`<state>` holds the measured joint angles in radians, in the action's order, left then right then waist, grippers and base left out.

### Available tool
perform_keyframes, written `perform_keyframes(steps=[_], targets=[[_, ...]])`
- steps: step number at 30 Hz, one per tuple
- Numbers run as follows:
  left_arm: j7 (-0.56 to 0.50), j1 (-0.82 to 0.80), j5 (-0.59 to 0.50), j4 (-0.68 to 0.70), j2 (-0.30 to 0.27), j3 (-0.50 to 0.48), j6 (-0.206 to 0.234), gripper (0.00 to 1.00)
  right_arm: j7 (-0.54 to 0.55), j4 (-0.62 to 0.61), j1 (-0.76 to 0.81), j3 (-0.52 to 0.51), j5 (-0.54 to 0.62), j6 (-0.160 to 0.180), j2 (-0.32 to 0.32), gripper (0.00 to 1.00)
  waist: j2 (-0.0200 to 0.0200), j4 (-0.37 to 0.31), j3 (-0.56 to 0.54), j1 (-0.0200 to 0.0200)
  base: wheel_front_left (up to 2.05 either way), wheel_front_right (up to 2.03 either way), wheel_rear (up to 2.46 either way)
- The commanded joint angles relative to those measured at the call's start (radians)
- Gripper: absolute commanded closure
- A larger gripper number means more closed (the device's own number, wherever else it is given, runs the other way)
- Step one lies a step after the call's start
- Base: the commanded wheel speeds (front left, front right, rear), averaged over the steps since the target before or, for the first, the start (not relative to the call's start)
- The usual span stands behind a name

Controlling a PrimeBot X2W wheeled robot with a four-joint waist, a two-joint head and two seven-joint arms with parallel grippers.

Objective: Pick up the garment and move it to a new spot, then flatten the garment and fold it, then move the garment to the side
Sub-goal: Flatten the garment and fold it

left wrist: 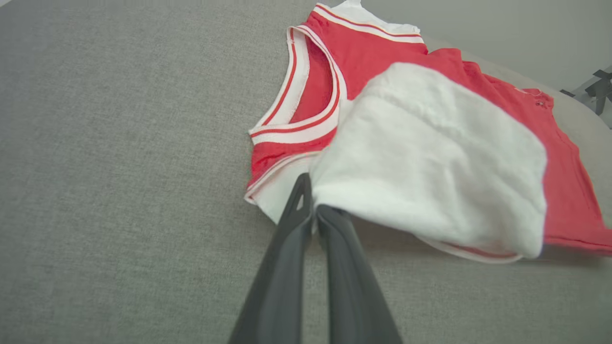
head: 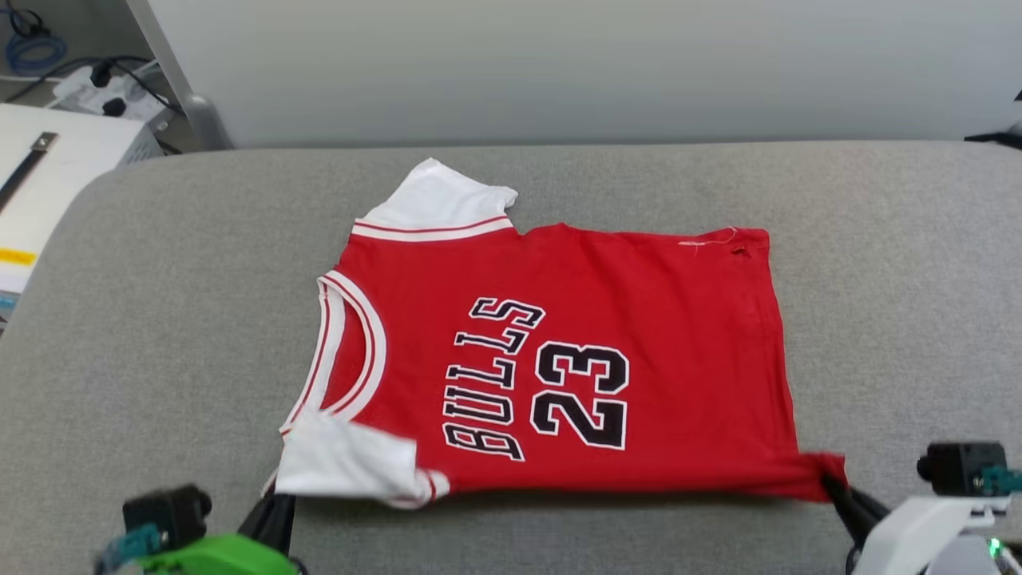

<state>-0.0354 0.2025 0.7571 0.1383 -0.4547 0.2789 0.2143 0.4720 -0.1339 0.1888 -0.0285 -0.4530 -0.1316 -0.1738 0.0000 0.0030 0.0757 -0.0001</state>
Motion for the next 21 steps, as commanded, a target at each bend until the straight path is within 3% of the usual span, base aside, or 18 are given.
perform_keyframes(steps=[1,11,21], targets=[[-0.007,-0.061,0.007,-0.014,-0.008,0.001,-0.014,1.00,-0.003,0.005,-0.053,0.002,0.009,0.001,-0.008,1.00,0.0000,-0.006,0.037,0.0001,0.00,0.00,0.00],[-0.019,-0.326,-0.008,-0.183,0.007,0.031,-0.101,1.00,-0.033,0.149,-0.311,0.060,0.023,0.001,-0.055,1.00,0.0000,-0.010,0.173,0.0001,0.00,0.00,0.00],[-0.022,-0.495,0.008,-0.434,0.056,0.073,-0.195,1.00,-0.098,0.347,-0.429,0.154,-0.012,0.001,-0.076,1.00,0.0000,-0.005,0.258,0.0001,0.00,0.00,0.00]])
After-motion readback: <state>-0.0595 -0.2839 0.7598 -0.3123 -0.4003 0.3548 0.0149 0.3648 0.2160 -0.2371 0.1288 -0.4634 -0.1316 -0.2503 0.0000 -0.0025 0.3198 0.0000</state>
